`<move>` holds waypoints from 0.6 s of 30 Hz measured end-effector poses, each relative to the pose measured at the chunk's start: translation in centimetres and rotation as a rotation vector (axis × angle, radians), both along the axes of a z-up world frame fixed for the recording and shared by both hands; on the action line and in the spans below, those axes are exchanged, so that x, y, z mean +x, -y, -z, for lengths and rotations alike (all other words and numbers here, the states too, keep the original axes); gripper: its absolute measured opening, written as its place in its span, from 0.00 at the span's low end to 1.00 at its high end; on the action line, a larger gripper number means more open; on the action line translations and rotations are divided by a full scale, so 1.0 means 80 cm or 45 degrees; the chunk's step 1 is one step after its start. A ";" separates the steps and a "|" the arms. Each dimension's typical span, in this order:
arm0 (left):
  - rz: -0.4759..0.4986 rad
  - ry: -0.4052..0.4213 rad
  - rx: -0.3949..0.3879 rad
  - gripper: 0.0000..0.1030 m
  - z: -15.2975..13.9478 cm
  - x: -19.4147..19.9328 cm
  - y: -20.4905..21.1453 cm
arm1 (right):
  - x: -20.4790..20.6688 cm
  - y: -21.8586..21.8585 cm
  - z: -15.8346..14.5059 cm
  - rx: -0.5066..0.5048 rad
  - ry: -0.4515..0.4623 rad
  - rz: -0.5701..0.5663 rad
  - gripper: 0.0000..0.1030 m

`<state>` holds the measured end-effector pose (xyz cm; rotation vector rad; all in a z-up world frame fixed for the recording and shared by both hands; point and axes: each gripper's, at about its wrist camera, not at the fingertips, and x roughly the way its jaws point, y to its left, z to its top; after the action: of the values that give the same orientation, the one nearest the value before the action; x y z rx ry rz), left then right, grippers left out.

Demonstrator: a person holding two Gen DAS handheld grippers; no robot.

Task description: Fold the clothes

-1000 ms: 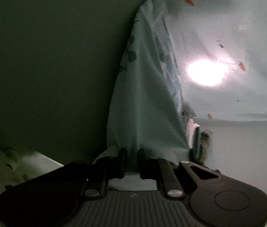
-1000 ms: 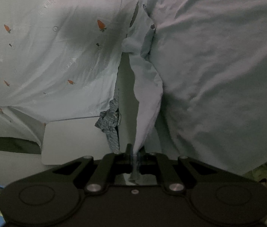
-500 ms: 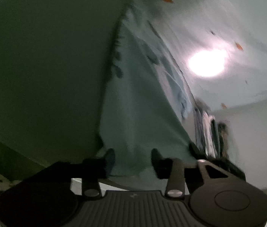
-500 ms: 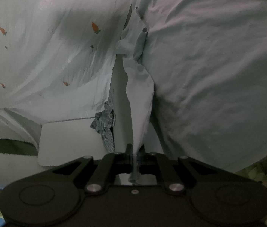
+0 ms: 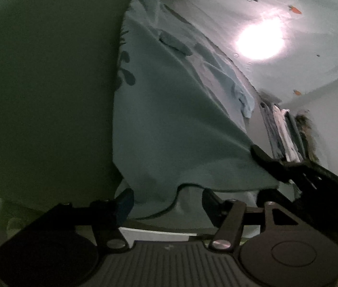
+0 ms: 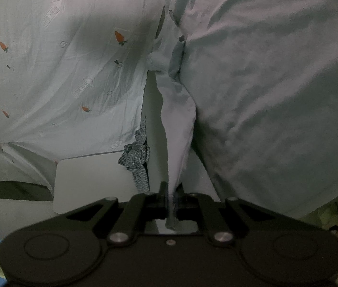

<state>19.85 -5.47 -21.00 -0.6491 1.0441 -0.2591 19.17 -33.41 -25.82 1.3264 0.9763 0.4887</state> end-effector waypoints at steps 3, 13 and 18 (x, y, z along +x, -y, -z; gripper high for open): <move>-0.016 -0.023 0.009 0.34 0.007 0.000 -0.005 | 0.000 0.002 0.001 0.016 -0.006 -0.001 0.06; -0.037 0.036 0.064 0.09 -0.004 -0.006 -0.008 | 0.001 -0.001 0.004 -0.011 -0.034 -0.037 0.06; -0.112 0.074 0.217 0.05 -0.023 -0.024 -0.014 | 0.003 -0.011 0.006 -0.076 -0.056 -0.096 0.06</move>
<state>17.95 -4.36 -19.16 -0.5286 0.9678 -0.1103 19.37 -32.49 -26.30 1.2548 1.0723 0.4862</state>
